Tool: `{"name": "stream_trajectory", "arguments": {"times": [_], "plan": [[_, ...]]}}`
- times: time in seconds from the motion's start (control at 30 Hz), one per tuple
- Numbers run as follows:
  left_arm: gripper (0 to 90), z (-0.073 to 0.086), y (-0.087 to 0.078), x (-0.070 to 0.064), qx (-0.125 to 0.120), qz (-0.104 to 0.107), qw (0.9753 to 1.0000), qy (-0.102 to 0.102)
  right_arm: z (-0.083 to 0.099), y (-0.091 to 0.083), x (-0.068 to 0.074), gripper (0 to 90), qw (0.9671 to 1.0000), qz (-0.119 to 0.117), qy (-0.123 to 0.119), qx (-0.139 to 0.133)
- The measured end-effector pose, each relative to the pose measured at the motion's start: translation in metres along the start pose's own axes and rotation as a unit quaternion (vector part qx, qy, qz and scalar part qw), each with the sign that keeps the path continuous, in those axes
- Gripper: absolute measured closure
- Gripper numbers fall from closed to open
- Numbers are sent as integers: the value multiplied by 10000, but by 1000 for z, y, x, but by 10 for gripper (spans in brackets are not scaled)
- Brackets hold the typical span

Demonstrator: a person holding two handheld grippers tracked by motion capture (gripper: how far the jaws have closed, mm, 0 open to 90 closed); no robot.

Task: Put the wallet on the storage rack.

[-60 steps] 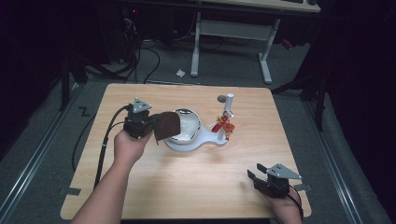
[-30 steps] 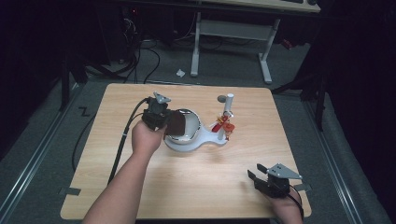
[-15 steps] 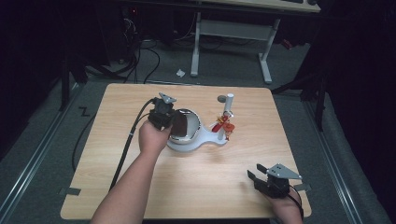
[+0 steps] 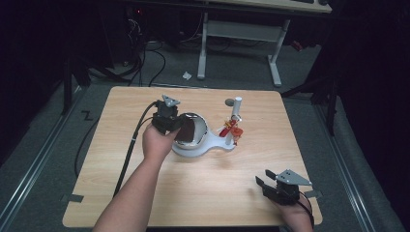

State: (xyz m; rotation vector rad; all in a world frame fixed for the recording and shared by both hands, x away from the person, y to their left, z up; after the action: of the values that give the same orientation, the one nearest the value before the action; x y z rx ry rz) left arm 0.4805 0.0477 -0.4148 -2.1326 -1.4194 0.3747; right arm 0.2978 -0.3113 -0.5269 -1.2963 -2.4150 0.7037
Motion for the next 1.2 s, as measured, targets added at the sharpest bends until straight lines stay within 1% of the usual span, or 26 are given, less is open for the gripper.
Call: {"name": "stream_trajectory", "arguments": {"times": [0.13,0.17,0.2,0.23,0.3,0.33,0.4,0.43,0.47,0.53,0.6,0.63,0.67,0.73,0.77,0.8,0.83,0.87,0.93,0.97,1.0,1.03,1.07,1.1,1.13,1.2], "plan": [[641,0,-7,4,-90,42,9999,-25,0,0,0,498,10000,-3,2,5],[634,0,-11,6,-157,58,9999,-44,0,1,0,496,10000,-6,13,9],[626,0,-11,6,-157,58,9999,-44,0,1,0,495,10000,-6,17,11],[617,0,-15,8,-212,69,9997,-60,0,1,0,493,10000,-8,10,13],[596,1,-18,10,-244,76,9996,-78,0,1,1,492,10000,-13,31,21],[584,2,-23,13,-282,93,9995,-92,0,1,1,492,10000,-15,21,25],[549,2,-25,13,-284,80,9996,-54,0,1,1,491,10000,-16,16,29],[536,3,-30,15,-316,56,9995,21,0,2,1,491,10000,-21,-4,39],[529,4,-32,16,-342,61,9994,47,0,2,1,491,10000,-23,-7,42],[514,4,-35,17,-361,75,9993,47,0,3,1,490,10000,-25,-17,61],[493,5,-42,19,-400,114,9991,72,0,3,2,487,10000,-22,3,68],[484,5,-42,19,-400,114,9991,72,0,4,2,486,10000,-21,1,74],[474,6,-47,20,-456,105,9989,105,0,4,2,484,10000,-21,10,79],[459,8,-53,22,-517,153,9985,121,1,4,1,480,10000,-28,15,85],[449,8,-53,22,-517,153,9985,121,1,4,1,480,10000,-28,15,85],[449,10,-56,24,-548,208,9983,77,1,4,1,478,9999,-29,23,95],[425,14,-59,27,-568,290,9980,25,1,5,1,478,9999,-27,47,110],[418,14,-59,27,-568,290,9980,25,1,5,0,477,9999,-29,55,114],[401,20,-63,30,-597,328,9977,20,1,5,0,477,9999,-23,77,123],[394,26,-66,34,-615,368,9974,7,1,5,0,476,9999,-24,76,128],[385,26,-66,34,-615,368,9974,7,1,5,0,476,9999,-24,76,128],[373,34,-69,38,-602,414,9973,-31,1,6,0,476,9999,-23,89,140],[365,38,-69,40,-592,440,9973,-52,1,6,0,476,9999,-24,85,145],[354,38,-69,40,-592,440,9973,-52,1,6,0,476,9999,-20,76,154],[348,47,-70,44,-563,507,9971,-87,2,6,0,475,9998,-15,71,162],[332,56,-70,47,-527,546,9970,-117,2,7,0,474,9998,-15,72,174]]}}
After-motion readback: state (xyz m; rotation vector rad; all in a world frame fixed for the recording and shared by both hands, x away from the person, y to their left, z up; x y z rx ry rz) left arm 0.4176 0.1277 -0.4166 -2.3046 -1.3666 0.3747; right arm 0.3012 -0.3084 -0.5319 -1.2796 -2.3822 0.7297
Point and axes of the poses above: each handheld gripper's, and its own axes: y roughly forward along the jaws, z roughly out of its underside, x roughly to its left, the point moved 2 cm from there along y, roughly forward along the jaws, and after that the axes turned 7 degrees about -z, right-handed, at the moved point
